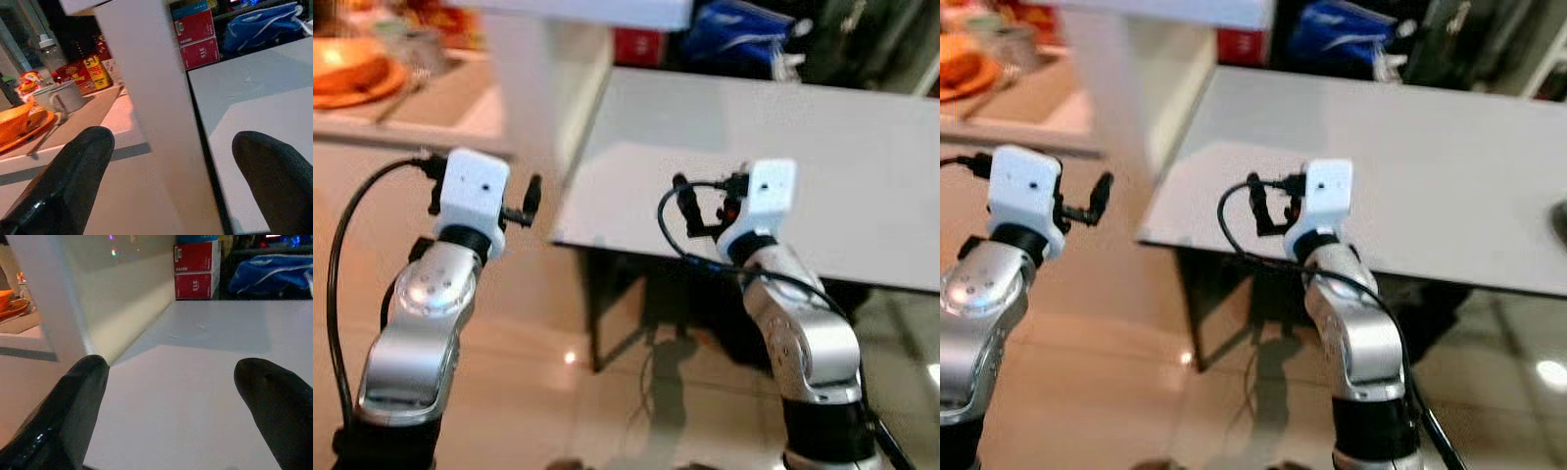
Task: Setting the table
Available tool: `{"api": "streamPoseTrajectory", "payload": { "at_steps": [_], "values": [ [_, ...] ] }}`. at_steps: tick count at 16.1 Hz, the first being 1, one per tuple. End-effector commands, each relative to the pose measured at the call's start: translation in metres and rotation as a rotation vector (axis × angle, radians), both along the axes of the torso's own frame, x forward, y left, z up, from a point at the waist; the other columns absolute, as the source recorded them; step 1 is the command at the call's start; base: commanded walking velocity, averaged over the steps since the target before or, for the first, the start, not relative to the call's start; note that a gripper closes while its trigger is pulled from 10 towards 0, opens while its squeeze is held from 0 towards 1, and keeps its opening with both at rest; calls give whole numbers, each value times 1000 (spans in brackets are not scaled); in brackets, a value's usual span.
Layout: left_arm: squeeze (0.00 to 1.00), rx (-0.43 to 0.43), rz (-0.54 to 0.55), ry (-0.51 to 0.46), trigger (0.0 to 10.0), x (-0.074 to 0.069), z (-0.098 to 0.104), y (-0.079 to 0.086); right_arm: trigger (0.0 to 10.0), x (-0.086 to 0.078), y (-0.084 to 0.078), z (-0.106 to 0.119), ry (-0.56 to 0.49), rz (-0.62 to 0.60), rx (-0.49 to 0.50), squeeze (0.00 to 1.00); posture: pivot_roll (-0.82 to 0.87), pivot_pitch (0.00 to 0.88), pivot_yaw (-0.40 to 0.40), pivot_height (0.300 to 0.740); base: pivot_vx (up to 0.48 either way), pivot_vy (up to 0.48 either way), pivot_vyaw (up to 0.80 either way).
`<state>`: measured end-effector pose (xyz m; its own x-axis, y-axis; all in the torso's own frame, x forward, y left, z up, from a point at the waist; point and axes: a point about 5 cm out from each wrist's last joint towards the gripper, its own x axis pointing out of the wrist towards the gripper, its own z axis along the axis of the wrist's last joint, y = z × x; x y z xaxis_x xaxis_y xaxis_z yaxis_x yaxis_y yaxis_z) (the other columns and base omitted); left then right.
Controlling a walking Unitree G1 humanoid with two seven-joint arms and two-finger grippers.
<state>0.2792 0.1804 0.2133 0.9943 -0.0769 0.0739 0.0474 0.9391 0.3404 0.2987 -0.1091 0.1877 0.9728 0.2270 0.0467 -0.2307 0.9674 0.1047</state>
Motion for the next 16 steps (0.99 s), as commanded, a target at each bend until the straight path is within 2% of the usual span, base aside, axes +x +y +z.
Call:
{"api": "streamPoseTrajectory", "payload": {
  "at_steps": [1, 12, 14, 15, 16],
  "values": [
    [0, 2, -14, 0, 10000, -3, 0, -5, 10000, -1, -9, -2, 5, -25, 4, 1000, 100, 58, -8, 740, 0, 480, 0],
    [0, -15, -2, 5, 10000, -3, -3, -6, 10000, 2, -3, 0, -17, 8, -5, 1000, 104, 50, -18, 740, 0, 480, 0],
    [0, -98, 11, 36, 10000, -4, -8, -6, 10000, 2, -2, -1, -16, 9, -1, 1000, 105, 44, -14, 740, 0, 0, 0],
    [0, -101, 2, 13, 10000, -4, -6, -7, 10000, 2, -2, -2, -14, 13, -2, 1000, 107, 36, -17, 740, 0, 0, 0],
    [0, -67, 1, 17, 10000, -4, -5, -7, 10000, 3, -1, -2, -10, 25, -3, 1000, 110, 33, -18, 740, 0, 0, 0]
  ]
}}
